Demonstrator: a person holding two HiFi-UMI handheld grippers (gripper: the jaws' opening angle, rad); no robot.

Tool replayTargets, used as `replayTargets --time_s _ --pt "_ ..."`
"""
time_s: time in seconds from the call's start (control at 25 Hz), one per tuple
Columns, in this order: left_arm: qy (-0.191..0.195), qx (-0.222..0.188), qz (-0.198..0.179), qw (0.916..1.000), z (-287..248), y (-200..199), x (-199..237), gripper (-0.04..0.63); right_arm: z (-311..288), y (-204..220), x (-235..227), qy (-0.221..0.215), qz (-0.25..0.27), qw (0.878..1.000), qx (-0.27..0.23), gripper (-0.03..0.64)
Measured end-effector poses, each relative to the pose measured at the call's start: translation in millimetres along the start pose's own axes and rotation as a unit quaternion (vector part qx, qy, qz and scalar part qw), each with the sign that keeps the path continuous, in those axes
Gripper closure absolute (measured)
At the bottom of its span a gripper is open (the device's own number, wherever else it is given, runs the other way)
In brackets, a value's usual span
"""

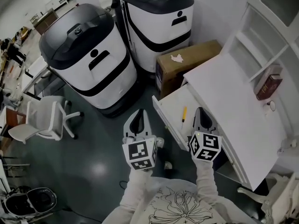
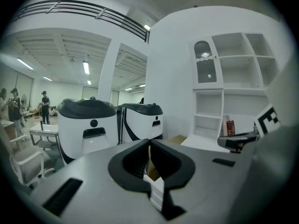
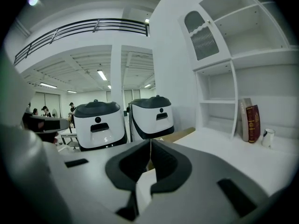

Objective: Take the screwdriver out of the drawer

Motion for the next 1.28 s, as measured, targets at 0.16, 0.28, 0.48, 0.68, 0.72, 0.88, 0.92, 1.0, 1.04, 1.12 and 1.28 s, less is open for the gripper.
replayTargets --time_s 0.16,0.28,0.48,0.68,0.72,0.88,0.92,1.0,1.04,1.12,1.28 --pt "0.018 0.013 -0.005 0.9997 -40.6 -6.6 5.6 0.581 -33.3 -3.3 -6.7 0.013 -0.006 1.000 0.014 0.612" --pt "0.030 0.025 -0.009 0.9992 -70.0 -8.8 10.7 0.582 -56.5 -1.9 -11.4 0.025 -0.009 0.999 0.029 0.612" --pt "0.050 0.047 -0.013 0.9976 -111.3 -4.0 17.8 0.581 -89.6 7.9 -15.9 0.039 -0.015 0.998 0.055 0.612" --pt "0.067 0.074 -0.014 0.9949 -144.1 8.9 24.2 0.581 -116.9 21.3 -16.1 0.038 -0.023 0.996 0.078 0.611" --pt "0.070 0.079 -0.015 0.9943 -149.8 12.0 25.3 0.581 -121.6 24.3 -16.7 0.040 -0.024 0.995 0.083 0.611" --pt "0.080 0.100 -0.017 0.9916 -170.1 24.3 28.5 0.581 -138.7 37.3 -20.1 0.047 -0.032 0.993 0.099 0.611" --pt "0.082 0.105 -0.018 0.9909 -174.6 27.0 28.8 0.582 -142.5 41.2 -21.1 0.048 -0.034 0.993 0.104 0.611" --pt "0.087 0.114 -0.019 0.9895 -182.8 32.5 28.9 0.583 -149.3 49.4 -23.1 0.050 -0.036 0.991 0.115 0.607" --pt "0.089 0.119 -0.020 0.9887 -186.4 35.4 28.8 0.582 -152.5 53.7 -24.0 0.050 -0.036 0.991 0.121 0.603" --pt "0.093 0.125 -0.021 0.9876 -193.2 40.5 27.9 0.581 -158.5 62.7 -25.8 0.046 -0.036 0.989 0.133 0.592" --pt "0.095 0.136 -0.019 0.9859 -202.8 53.0 23.5 0.581 -167.2 85.2 -31.6 0.038 -0.038 0.986 0.160 0.550"
Point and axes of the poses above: the fingertips, and each gripper's own axes: z backward along the fingers, x to its left, y out of its underside, the point moved 5 cm from there along z, backward along the fingers, and after that the axes turned 3 degrees about x, right-handed, at the moved point
